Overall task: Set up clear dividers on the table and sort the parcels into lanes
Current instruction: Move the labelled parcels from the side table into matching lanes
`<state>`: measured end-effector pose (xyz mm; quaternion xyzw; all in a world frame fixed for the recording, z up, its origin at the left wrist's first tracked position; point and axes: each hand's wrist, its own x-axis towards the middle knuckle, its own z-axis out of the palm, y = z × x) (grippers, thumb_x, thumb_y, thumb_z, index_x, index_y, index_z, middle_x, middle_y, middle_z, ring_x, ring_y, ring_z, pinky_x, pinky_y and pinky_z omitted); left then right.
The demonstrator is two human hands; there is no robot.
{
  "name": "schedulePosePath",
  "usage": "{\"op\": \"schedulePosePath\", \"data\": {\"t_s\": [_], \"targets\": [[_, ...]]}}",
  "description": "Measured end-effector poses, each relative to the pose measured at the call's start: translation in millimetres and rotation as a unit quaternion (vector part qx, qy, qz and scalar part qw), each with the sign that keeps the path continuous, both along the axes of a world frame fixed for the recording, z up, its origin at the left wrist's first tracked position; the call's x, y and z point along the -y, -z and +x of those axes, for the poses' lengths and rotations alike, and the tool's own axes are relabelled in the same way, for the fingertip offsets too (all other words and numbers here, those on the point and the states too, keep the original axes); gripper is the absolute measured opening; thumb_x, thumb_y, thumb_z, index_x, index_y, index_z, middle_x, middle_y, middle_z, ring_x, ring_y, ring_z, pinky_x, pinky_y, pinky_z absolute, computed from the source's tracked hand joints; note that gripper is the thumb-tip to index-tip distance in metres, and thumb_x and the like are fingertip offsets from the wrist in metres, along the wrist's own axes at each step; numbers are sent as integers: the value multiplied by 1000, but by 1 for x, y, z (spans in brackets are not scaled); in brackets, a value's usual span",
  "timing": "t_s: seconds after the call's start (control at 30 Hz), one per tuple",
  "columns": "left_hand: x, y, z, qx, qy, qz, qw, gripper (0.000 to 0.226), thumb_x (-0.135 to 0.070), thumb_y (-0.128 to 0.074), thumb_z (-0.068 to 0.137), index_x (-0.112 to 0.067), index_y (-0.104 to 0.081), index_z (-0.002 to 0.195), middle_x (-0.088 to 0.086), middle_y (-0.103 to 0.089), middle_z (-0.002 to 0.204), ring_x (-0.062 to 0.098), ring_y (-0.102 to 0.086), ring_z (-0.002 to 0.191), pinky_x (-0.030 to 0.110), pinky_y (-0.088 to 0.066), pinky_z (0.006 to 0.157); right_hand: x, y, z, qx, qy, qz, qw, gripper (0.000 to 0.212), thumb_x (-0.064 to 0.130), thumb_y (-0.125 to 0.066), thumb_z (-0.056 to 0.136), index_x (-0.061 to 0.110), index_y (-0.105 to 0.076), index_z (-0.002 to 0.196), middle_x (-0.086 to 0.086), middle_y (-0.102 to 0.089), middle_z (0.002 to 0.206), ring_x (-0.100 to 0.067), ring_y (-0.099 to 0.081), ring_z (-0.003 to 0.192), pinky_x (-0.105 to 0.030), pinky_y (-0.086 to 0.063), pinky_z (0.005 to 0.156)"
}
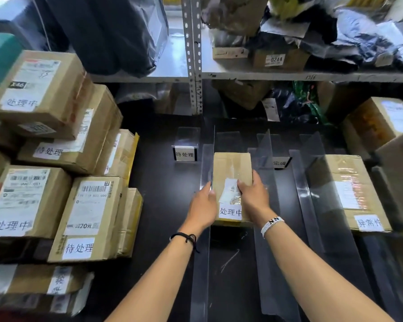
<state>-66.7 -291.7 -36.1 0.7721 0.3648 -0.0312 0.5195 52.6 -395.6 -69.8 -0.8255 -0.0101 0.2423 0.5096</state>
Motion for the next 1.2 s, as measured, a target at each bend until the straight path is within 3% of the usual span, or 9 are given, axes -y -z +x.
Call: {"op": "schedulePosePath", "data": {"t_s": [0.1, 0.23, 0.3, 0.53, 0.67, 0.77, 0.87, 1.07, 1.2], "targets": [[1, 3, 0, 8, 11, -3, 1000, 38, -24, -30, 113, -23, -55, 142, 1, -67, 128, 20, -64, 111, 38, -54, 95, 0, 10, 1, 21, -5, -27, 999, 50, 18, -58, 103, 37, -46, 148, 12, -66, 108, -5, -65, 86, -29, -54, 68], [-2, 7, 4, -2, 14, -7, 1000, 36, -24, -33, 113, -24, -56, 142, 0, -67, 127, 20, -63, 112, 34, -51, 94, -4, 22, 6, 15, -14, -52, 998, 58, 15, -56, 105, 31, -38, 158, -3, -64, 138, -26, -67, 115, -49, -58, 98], [-2, 9, 2, -4, 11, -10, 1000, 36, -24, -33, 113, -23, -55, 142, 1, -67, 128, 21, -63, 113, 37, -53, 97, -4, 25, 5, 17, -14, -55, 998, 57, 15, -56, 106, 32, -39, 157, -4, -65, 138, -26, -67, 115, -49, -58, 99], [-5, 11, 1, -2, 17, -8, 1000, 37, -25, -32, 113, -26, -54, 143, -2, -66, 124, 15, -62, 108, 26, -45, 83, -11, 25, 10, 24, -23, -77, 996, 57, 23, -52, 107, 29, -35, 161, -6, -61, 143, -31, -64, 121, -51, -55, 101], [-5, 11, -1, -9, 10, -16, 1000, 37, -32, -34, 113, -29, -53, 144, -10, -62, 127, 6, -58, 106, 8, -40, 71, -8, 18, 6, 57, -54, -107, 991, 57, 28, -53, 106, 22, -35, 160, -10, -54, 154, -36, -53, 137, -50, -47, 111], [-9, 2, -1, -1, -10, -3, 1000, 49, -42, -36, 112, -25, -43, 157, -3, -52, 152, 7, -49, 128, 22, -41, 103, -8, 1, -1, 160, -106, -169, 967, 68, 36, -52, 108, 22, -20, 166, -3, -15, 175, -26, -25, 158, -51, -31, 122], [-17, -10, -2, 7, -30, 28, 999, 58, -45, -36, 111, -18, -34, 162, 3, -37, 167, 18, -34, 153, 36, -27, 125, -15, -23, -11, 249, -144, -163, 944, 67, 39, -48, 108, 25, -19, 166, 4, -8, 176, -21, -22, 159, -49, -29, 124], [-48, -39, -18, 71, -98, 87, 989, 52, -38, -41, 111, -16, -42, 158, 3, -43, 163, 17, -37, 151, 27, -26, 119, -58, -70, -46, 340, -180, -72, 920, 63, 39, -51, 107, 25, -28, 164, 6, -22, 173, -14, -28, 155, -36, -29, 121], [-76, -53, -43, 105, -159, 122, 974, 45, -28, -46, 111, -9, -51, 151, 7, -52, 155, 19, -45, 145, 16, -27, 111, -95, -86, -81, 306, -230, -7, 924, 62, 39, -53, 107, 29, -29, 163, 8, -27, 171, -13, -33, 152, -36, -34, 119]]}}
